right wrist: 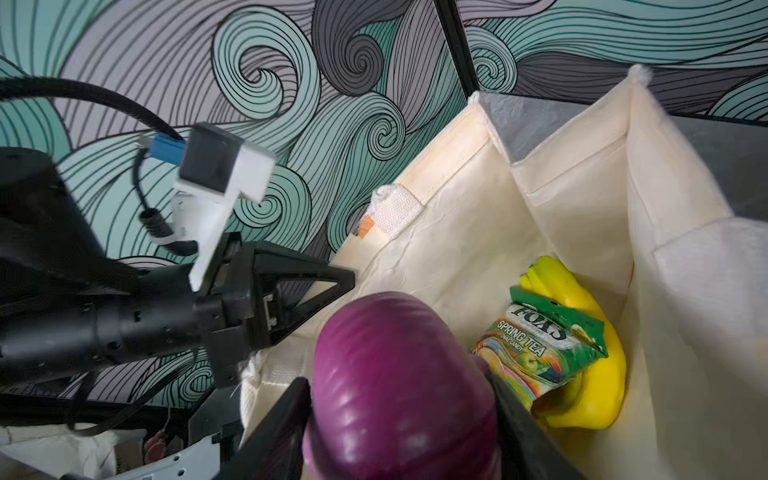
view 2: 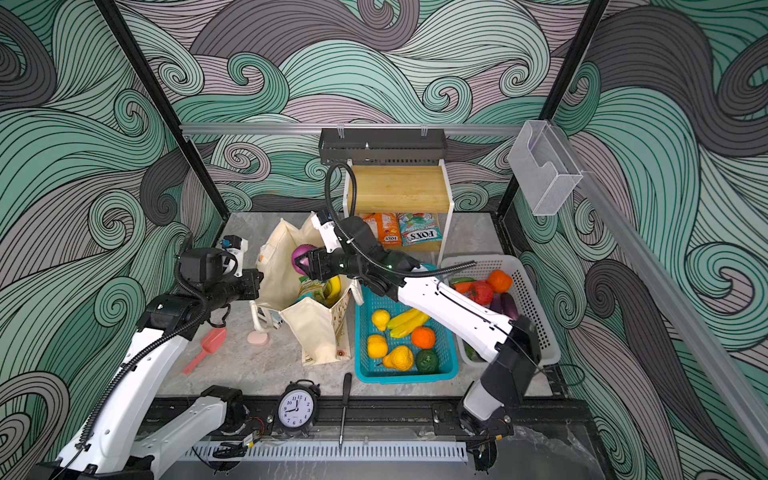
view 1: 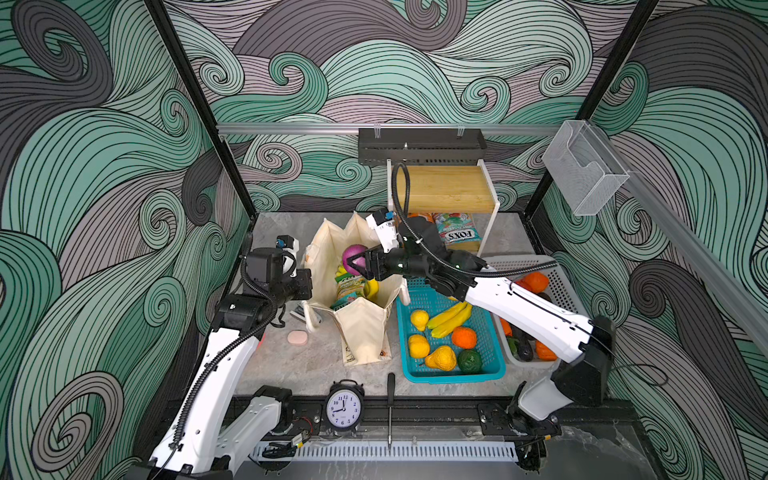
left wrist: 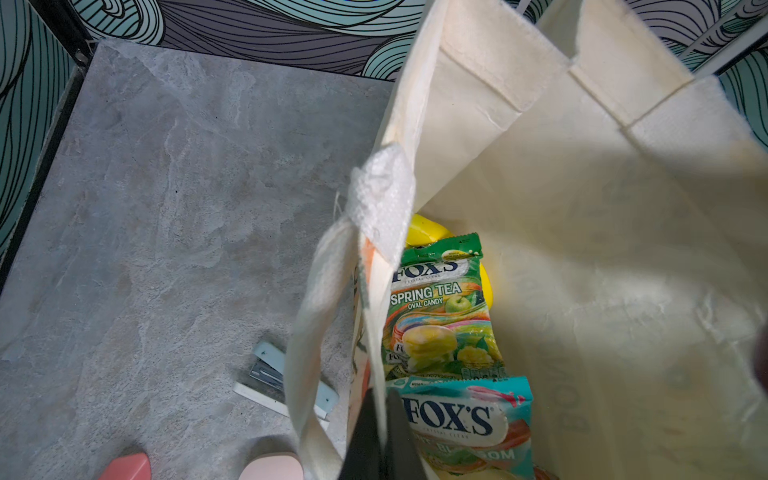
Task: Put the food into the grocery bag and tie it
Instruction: 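Carry the purple onion over the tote with the right gripper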
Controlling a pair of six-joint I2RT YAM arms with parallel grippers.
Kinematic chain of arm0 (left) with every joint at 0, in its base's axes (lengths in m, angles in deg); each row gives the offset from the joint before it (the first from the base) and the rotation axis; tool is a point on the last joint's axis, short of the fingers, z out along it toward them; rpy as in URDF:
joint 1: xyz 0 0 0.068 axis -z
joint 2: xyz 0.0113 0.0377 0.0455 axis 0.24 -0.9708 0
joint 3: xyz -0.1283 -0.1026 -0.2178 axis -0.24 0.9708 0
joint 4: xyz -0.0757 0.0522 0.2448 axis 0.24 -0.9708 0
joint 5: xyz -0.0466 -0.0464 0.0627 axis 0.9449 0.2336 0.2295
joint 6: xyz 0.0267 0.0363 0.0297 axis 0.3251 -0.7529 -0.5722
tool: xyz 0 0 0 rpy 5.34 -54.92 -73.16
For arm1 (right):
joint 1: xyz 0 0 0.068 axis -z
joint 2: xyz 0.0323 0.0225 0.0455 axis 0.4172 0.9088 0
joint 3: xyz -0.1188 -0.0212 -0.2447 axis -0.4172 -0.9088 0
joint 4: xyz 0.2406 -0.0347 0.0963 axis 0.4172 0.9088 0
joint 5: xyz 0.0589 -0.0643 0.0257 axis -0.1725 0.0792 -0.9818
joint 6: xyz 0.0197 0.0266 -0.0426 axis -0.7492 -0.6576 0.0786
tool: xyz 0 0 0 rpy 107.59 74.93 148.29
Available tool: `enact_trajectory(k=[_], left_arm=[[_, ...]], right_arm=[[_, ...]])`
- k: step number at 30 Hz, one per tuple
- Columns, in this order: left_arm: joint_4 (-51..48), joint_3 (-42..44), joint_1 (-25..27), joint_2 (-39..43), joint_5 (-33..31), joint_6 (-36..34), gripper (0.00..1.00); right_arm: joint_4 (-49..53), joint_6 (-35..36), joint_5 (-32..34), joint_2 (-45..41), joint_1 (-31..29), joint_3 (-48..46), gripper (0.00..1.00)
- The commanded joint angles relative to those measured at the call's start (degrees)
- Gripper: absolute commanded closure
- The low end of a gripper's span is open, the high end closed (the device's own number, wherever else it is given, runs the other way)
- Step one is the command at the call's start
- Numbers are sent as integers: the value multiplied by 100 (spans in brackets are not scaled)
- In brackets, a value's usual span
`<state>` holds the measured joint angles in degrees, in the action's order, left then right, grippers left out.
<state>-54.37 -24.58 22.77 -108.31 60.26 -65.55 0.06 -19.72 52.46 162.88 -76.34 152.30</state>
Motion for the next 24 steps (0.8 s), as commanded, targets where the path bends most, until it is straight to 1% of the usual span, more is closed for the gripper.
enact_trajectory(k=[1,3,7,10,18,24], left_arm=[[-51,49,-43,19,183,-87,100],[-74,36,-36,15,187,-89,100],[-51,49,-36,22,200,-89,100],[-55,40,-36,19,252,-93,100],[-25,57,-36,62,279,-96,100],[-38,49,-36,47,264,-100,100]], right_arm=[[787,206,-91,497,-82,560,47],[1033,314,103,788,-142,858,47],[1531,631,1184,1229,-329,1275,47],[1821,795,1618,1579,-367,1546,47],[1923,858,2264,2382,-387,2037,47],[1847,695,2589,2829,-377,2159,47]])
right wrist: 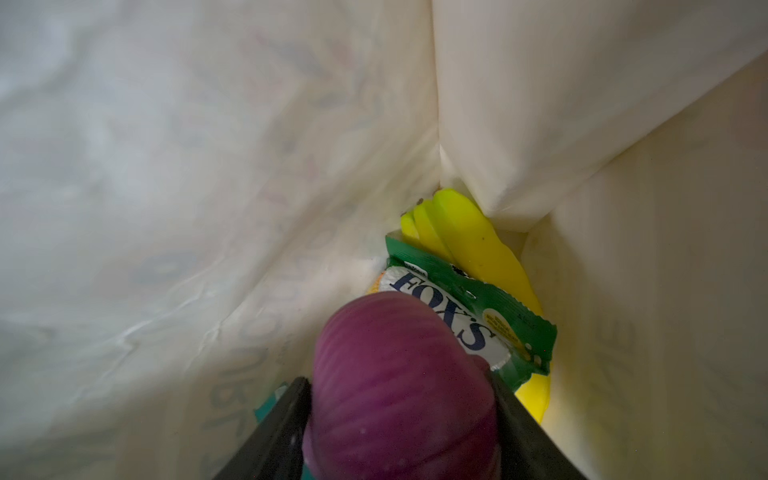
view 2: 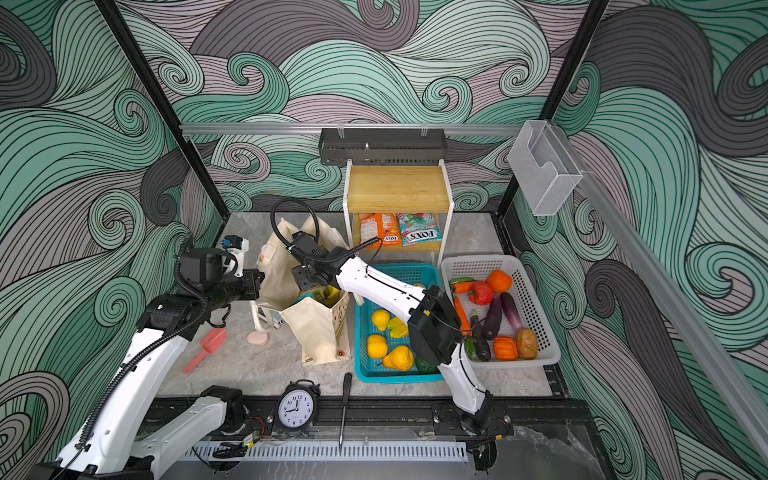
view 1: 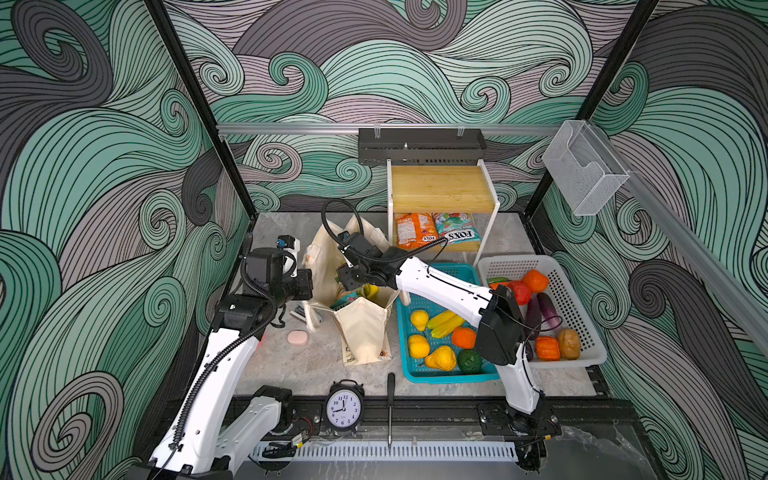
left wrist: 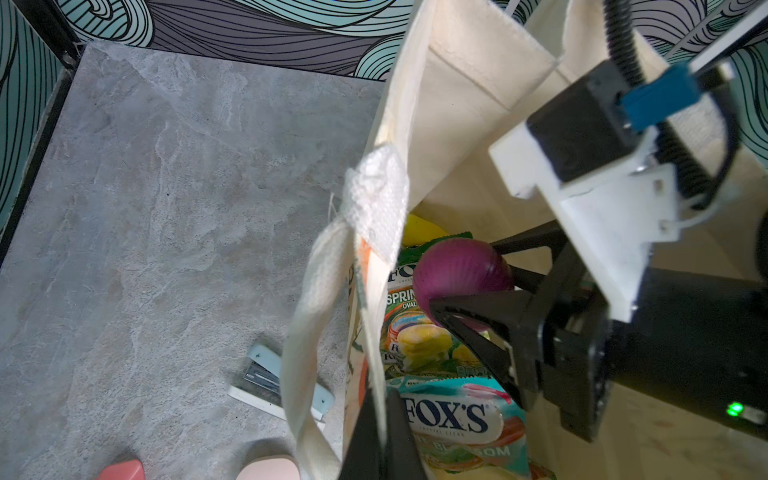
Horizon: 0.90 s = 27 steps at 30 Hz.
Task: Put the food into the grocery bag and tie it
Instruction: 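Carry the purple onion over the tote with the right gripper, then open the right gripper to drop the onion into the tote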
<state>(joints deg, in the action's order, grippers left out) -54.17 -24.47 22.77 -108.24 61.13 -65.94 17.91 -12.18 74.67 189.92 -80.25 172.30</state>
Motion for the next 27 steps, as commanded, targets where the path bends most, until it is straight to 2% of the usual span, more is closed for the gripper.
enact_trajectory(k=[1,11,21,22,24,27], left_arm=[[-69,38,-37,45,161,-64,100],[-63,37,-49,63,137,-68,100],[-72,29,-40,69,129,-70,100],[-65,32,-45,73,137,-68,100],[-67,42,-37,75,115,-66,100],[-71,38,-42,65,112,-66,100]], right_arm=[[29,-73,388,177,13,158,47],[-34,-378,224,444,110,24,45],[-189,-340,-137,-151,84,-259,25],[-194,-335,-170,-230,67,-272,21],[-183,-302,-179,-475,32,-311,2],[-181,-239,-193,-930,-15,-423,1]])
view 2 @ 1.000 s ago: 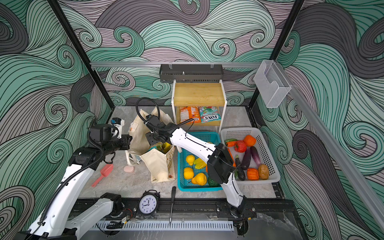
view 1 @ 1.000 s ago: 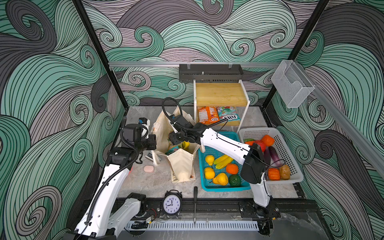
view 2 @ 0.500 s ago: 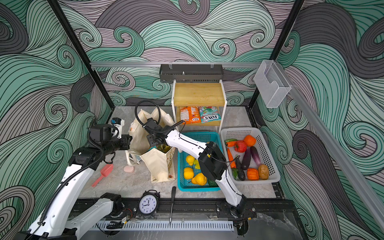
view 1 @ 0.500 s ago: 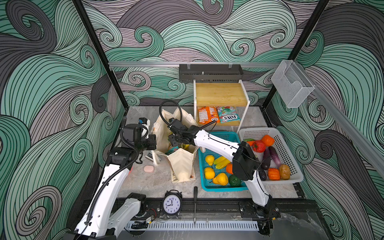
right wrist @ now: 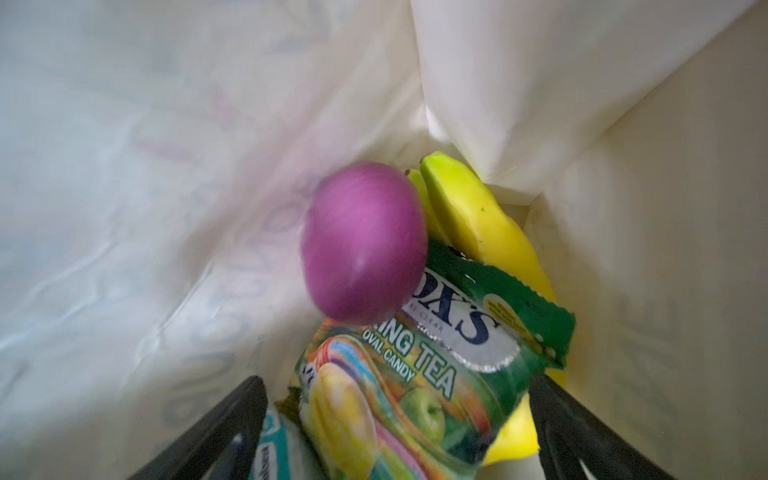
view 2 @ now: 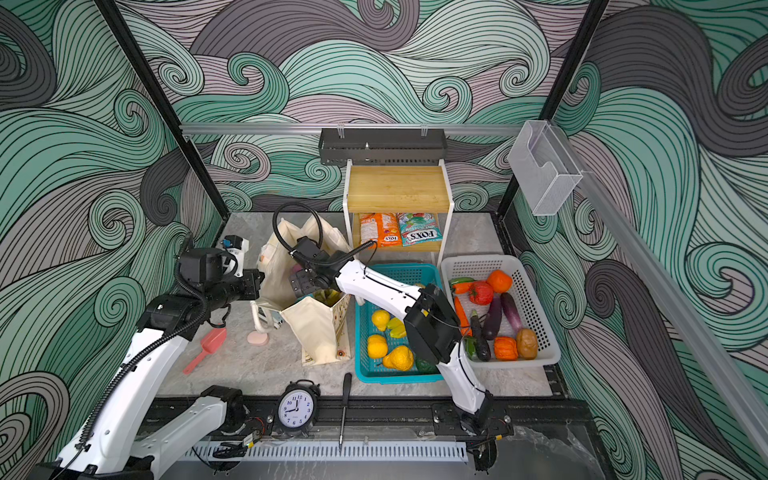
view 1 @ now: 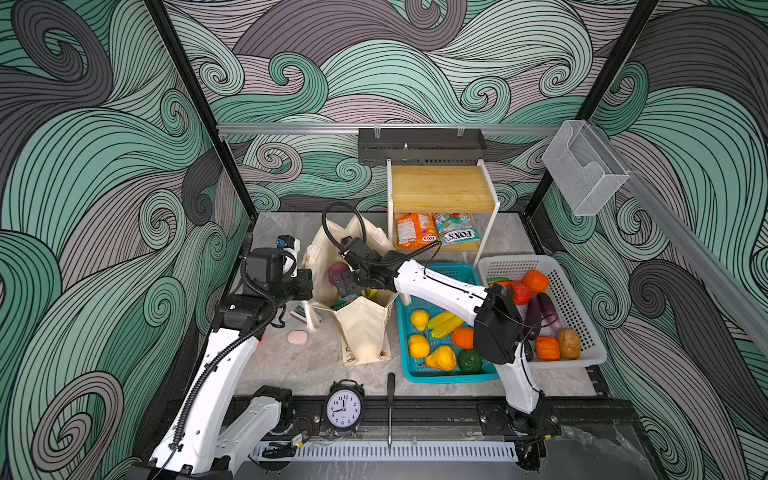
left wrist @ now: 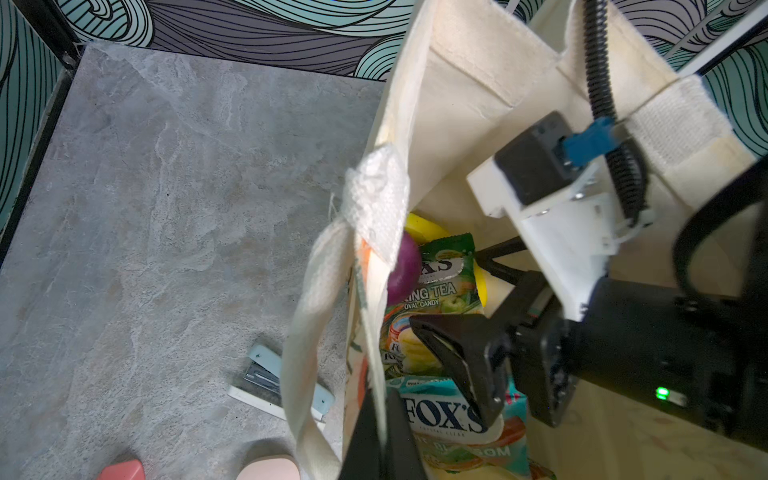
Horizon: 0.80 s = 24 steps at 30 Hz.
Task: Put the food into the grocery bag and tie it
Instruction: 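Open the right gripper to drop the onion into the tote, then raise the right gripper out of the tote back to the vegetable basket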
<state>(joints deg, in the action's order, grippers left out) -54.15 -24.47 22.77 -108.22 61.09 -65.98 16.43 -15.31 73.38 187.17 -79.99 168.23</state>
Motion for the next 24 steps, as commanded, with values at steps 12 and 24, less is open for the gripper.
enact_trajectory(k=[12,24], left_arm=[[-116,21,-44,82,-18,-77,100],[-118,20,-46,24,-6,-62,100]], right_arm=[[-663,464,549,-3995,84,-2405,1],[-5,402,891,-6412,1636,-4155,1]])
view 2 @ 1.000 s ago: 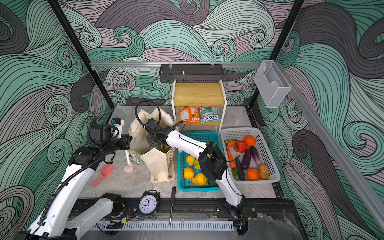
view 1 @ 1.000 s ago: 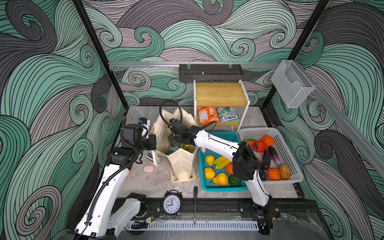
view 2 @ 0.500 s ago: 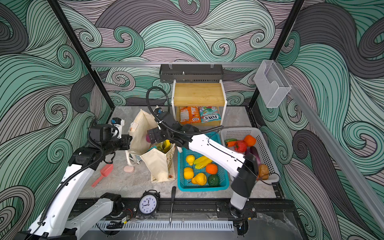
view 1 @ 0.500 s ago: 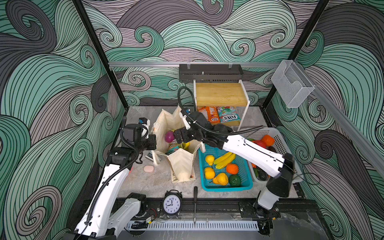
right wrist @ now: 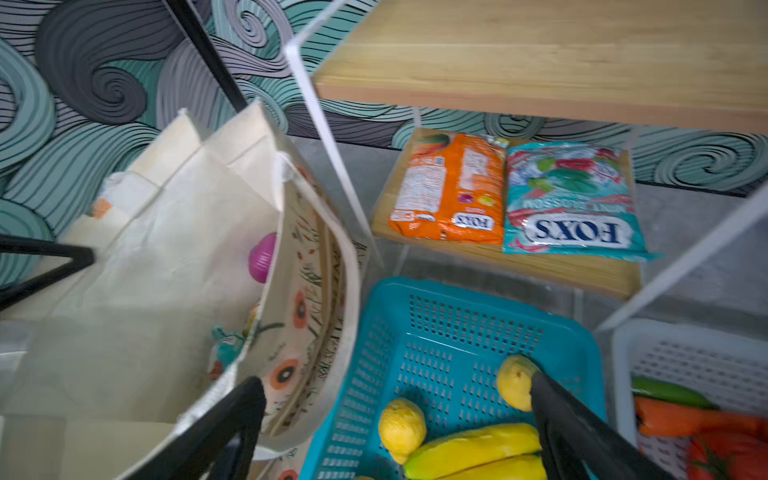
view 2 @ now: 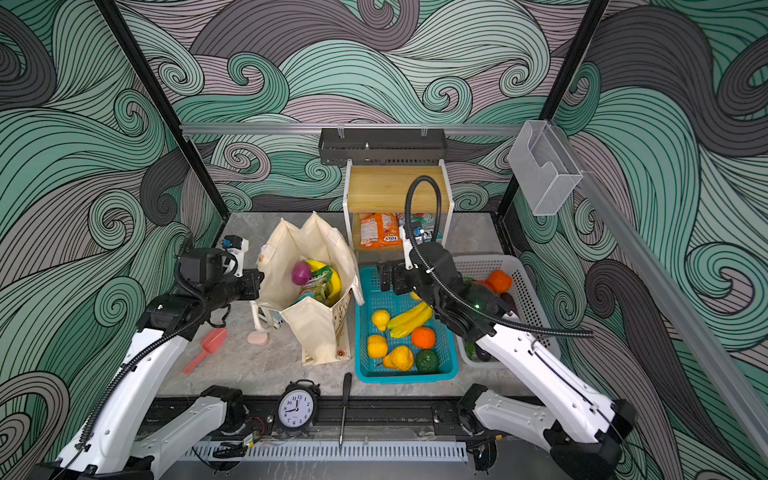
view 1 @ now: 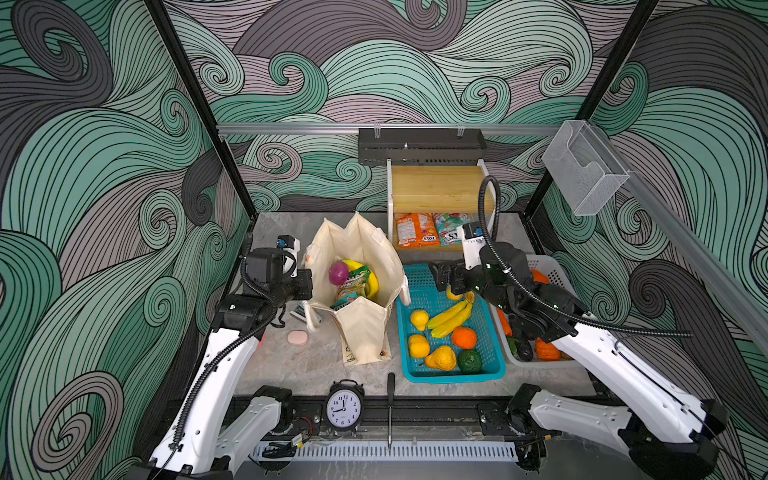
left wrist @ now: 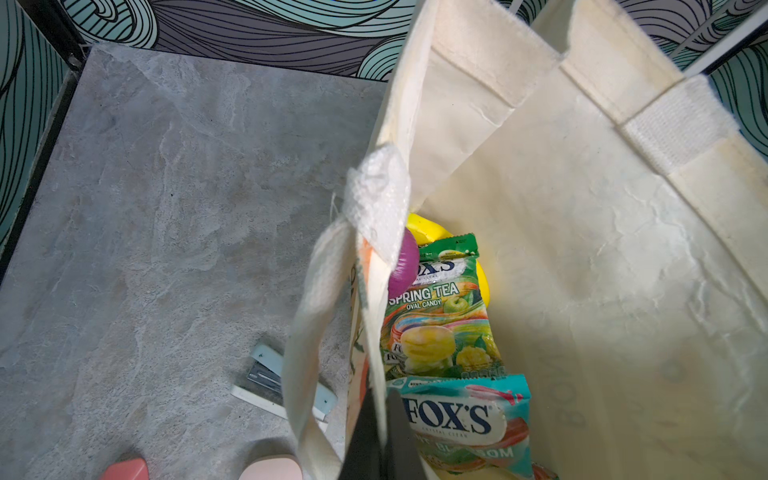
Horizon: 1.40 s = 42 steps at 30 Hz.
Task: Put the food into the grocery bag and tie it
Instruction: 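Raise the right gripper out of the tote back to the vegetable basket, then lower the right gripper into the white basket beside the red tomato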
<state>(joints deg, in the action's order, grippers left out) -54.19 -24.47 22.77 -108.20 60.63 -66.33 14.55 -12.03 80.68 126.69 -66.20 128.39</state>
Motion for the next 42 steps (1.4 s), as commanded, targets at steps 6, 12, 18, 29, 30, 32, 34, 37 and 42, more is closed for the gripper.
enact_trajectory(k=[6,12,18,29,30,32,34,37,42], left_arm=[[-111,20,-39,19,55,-26,100],[-117,20,-40,-5,55,-30,100],[-113,19,-37,19,46,-26,100],[-114,22,-36,20,54,-28,100],[-117,23,-36,28,57,-28,100],[-100,29,-41,47,66,-30,100],[-116,29,-36,15,57,-28,100],[-109,28,-36,21,77,-26,100],[-126,20,-36,8,62,-28,100]], right_arm=[[177,-113,-150,-996,1234,-636,1],[126,-671,44,-1270,2074,-1056,1],[29,-1632,-725,-1114,3067,-1471,1],[-824,-3659,-1939,-987,4329,-2348,1],[-846,-3793,-1966,-939,4377,-2372,1],[-881,-4332,-2015,-762,4490,-2450,3],[-895,-4852,-2171,-530,4638,-2508,8],[-967,-5125,-2424,-118,4803,-2491,12],[-1325,-5203,-2426,193,4883,-2654,21]])
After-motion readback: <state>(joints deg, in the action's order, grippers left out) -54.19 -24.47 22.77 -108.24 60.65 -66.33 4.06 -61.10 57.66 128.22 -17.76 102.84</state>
